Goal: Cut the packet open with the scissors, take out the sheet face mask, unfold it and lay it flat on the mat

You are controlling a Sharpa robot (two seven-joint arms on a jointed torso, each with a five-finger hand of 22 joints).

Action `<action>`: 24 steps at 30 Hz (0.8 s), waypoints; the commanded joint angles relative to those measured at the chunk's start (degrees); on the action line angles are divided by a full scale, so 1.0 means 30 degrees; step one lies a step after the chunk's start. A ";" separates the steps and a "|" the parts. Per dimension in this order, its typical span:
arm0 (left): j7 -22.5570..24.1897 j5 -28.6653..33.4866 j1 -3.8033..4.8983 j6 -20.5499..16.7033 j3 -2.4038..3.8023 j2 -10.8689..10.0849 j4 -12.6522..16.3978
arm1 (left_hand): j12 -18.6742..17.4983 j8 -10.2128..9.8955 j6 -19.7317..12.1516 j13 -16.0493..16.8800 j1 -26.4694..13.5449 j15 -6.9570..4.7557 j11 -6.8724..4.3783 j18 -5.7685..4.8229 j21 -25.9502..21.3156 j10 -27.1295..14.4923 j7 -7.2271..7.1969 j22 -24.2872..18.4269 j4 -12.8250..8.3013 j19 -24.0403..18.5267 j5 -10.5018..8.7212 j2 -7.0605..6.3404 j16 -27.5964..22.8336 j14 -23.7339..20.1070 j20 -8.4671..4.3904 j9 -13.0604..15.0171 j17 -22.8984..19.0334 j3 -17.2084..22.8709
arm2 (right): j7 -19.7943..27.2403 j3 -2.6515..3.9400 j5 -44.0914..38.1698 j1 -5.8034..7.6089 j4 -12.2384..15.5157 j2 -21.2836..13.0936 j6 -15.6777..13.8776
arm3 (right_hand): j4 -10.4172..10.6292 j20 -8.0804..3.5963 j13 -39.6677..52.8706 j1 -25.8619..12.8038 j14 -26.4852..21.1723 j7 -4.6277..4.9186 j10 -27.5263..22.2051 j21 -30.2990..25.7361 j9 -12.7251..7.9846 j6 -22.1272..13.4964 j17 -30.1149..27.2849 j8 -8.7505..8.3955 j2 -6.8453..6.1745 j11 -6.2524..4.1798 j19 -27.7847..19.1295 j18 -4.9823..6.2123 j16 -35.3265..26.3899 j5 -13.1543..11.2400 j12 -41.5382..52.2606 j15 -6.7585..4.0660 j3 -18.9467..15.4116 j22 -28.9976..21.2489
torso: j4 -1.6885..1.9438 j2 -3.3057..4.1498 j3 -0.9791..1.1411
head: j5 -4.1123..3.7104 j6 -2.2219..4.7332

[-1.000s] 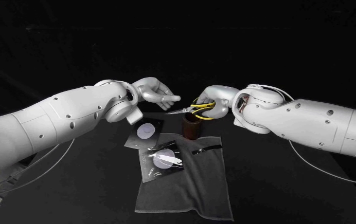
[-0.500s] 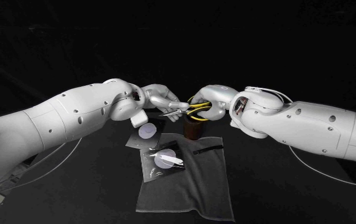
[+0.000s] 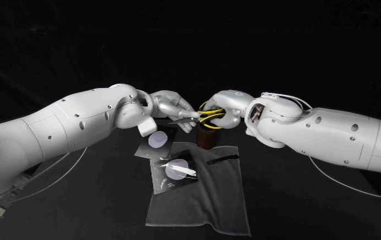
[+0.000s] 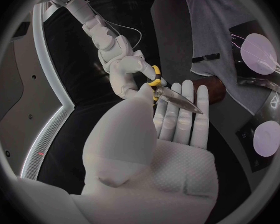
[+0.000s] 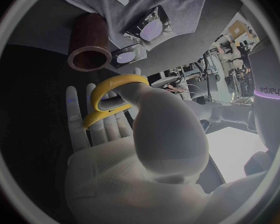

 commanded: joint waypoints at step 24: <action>-0.0249 0.0350 0.0028 0.1415 -0.0159 0.0125 0.0081 | -0.1130 -0.0186 0.1021 0.0062 0.1675 -0.0541 -0.0494 0.0268 0.0538 0.2091 -0.0037 0.0279 0.0037 0.0917 -0.0017 -0.0494 0.0720 0.1198 -0.0351 0.0157 0.1991 0.2058 | -0.0278 0.0022 -0.0460 -0.0037 0.0668 -0.0091 -0.0716 | -0.0114 -0.0155 -0.0014 0.0117 0.0036 0.0142 0.0039 -0.0139 0.0012 0.0060 -0.0040 0.0042 -0.0021 0.0046 0.0241 0.1333 -0.0091 -0.0035 -0.0080 0.0045 0.0021 -0.0034 | -0.0010 -0.0001 0.0027 | 0.0118 -0.0139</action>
